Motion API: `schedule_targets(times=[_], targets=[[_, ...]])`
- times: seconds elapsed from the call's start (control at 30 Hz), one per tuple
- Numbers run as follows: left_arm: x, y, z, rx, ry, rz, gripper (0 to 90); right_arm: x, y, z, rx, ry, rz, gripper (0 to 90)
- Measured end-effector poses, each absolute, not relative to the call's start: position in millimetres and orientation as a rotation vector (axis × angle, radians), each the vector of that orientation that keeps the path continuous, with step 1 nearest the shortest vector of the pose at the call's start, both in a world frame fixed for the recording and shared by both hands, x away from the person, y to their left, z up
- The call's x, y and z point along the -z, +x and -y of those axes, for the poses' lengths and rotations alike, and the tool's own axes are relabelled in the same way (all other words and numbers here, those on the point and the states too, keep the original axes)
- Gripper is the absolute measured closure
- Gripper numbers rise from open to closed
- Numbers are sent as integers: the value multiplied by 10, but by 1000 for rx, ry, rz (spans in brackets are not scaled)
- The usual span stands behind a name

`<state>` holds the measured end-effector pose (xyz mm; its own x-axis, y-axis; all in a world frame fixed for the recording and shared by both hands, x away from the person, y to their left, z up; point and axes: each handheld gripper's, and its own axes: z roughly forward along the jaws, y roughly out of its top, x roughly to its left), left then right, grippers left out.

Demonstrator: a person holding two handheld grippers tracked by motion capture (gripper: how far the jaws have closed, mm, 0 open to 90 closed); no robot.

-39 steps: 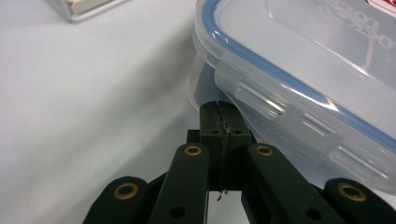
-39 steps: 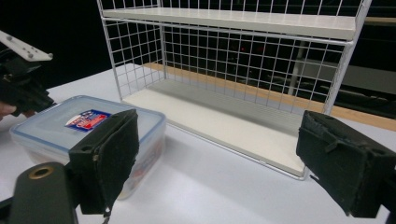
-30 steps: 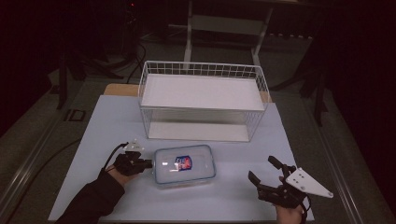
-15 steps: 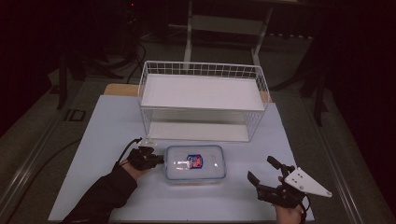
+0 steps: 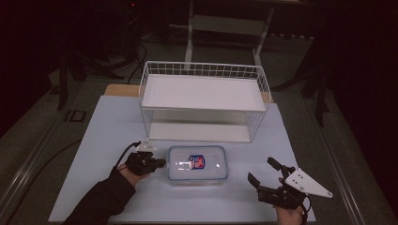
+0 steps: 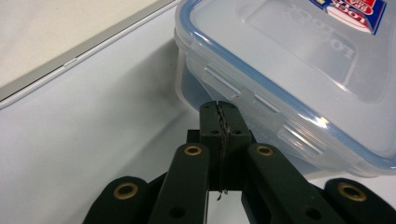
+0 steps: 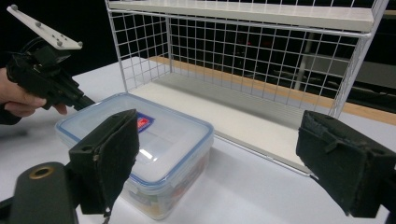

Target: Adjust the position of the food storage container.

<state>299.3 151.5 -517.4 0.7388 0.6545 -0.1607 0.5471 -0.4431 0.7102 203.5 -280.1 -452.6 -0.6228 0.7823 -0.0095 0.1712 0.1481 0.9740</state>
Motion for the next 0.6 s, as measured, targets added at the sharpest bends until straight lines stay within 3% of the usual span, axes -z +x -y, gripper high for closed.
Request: schedule_targets(times=[0.47, 0.6], targets=[[5171, 3049, -1284, -186, 2176, -845, 892, 4545, 2048, 2790, -1498, 906, -1914, 131], [5138, 3033, -1357, -195, 2174, -861, 785, 4544, 2044, 2775, -1481, 898, -1917, 130]])
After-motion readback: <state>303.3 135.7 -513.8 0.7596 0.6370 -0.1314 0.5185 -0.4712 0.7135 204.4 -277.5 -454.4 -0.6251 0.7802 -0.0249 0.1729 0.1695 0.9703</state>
